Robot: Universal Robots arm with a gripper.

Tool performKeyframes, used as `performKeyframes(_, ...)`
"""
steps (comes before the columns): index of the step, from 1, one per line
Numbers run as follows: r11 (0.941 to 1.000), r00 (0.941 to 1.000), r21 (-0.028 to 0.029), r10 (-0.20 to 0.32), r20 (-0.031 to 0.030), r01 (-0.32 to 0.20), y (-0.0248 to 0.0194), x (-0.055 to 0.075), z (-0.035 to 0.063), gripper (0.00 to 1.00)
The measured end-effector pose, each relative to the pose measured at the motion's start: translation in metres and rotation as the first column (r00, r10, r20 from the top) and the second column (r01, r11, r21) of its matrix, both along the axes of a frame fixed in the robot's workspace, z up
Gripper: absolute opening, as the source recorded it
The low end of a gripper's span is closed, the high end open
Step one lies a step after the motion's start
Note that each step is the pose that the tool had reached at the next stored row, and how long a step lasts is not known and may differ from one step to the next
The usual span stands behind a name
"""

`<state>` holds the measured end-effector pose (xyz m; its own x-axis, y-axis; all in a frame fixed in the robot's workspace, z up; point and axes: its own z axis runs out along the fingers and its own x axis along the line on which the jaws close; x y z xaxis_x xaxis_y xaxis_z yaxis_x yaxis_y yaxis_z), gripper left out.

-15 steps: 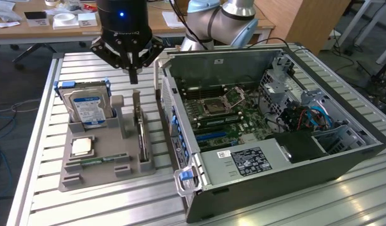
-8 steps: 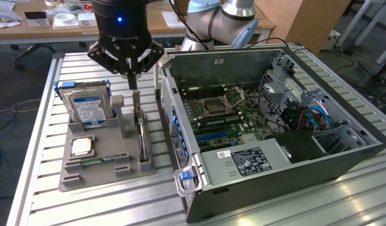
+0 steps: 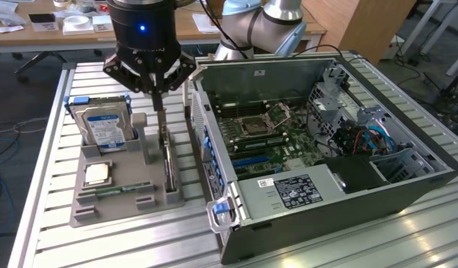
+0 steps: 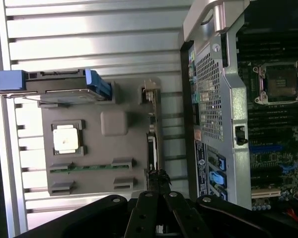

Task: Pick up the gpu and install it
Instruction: 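Reach for the gpu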

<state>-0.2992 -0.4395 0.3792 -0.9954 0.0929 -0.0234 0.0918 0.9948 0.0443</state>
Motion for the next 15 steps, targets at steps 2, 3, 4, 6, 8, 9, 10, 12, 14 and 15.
performKeyframes(2,1.0000,1.0000,-0.0001,0.000,0.0000,0.000,-0.0008,-0.0002,-0.0001,0.10)
performKeyframes(3,1.0000,1.0000,-0.0001,0.000,-0.0001,0.000,-0.0016,-0.0002,-0.0002,0.10)
performKeyframes(4,1.0000,1.0000,-0.0001,0.000,-0.0001,0.000,-0.0023,-0.0003,-0.0003,0.10)
performKeyframes(6,1.0000,1.0000,0.0000,0.000,0.0000,0.000,-0.0033,-0.0006,-0.0005,0.10)
performKeyframes(8,1.0000,1.0000,0.0000,0.000,0.0000,0.000,-0.0034,-0.0006,-0.0005,0.10)
performKeyframes(9,1.0000,1.0000,0.0000,0.000,0.0000,0.000,-0.0034,-0.0006,-0.0005,0.10)
performKeyframes(10,1.0000,1.0000,0.0000,0.000,0.0000,0.000,-0.0034,-0.0006,-0.0005,0.10)
performKeyframes(12,1.0000,1.0000,-0.0001,0.000,-0.0001,0.000,-0.0035,-0.0006,-0.0005,0.10)
performKeyframes(14,1.0000,1.0000,-0.0001,0.000,0.0000,0.000,-0.0041,-0.0009,-0.0009,0.10)
performKeyframes(15,1.0000,1.0000,-0.0002,0.000,-0.0002,0.000,-0.0047,-0.0012,-0.0011,0.10)
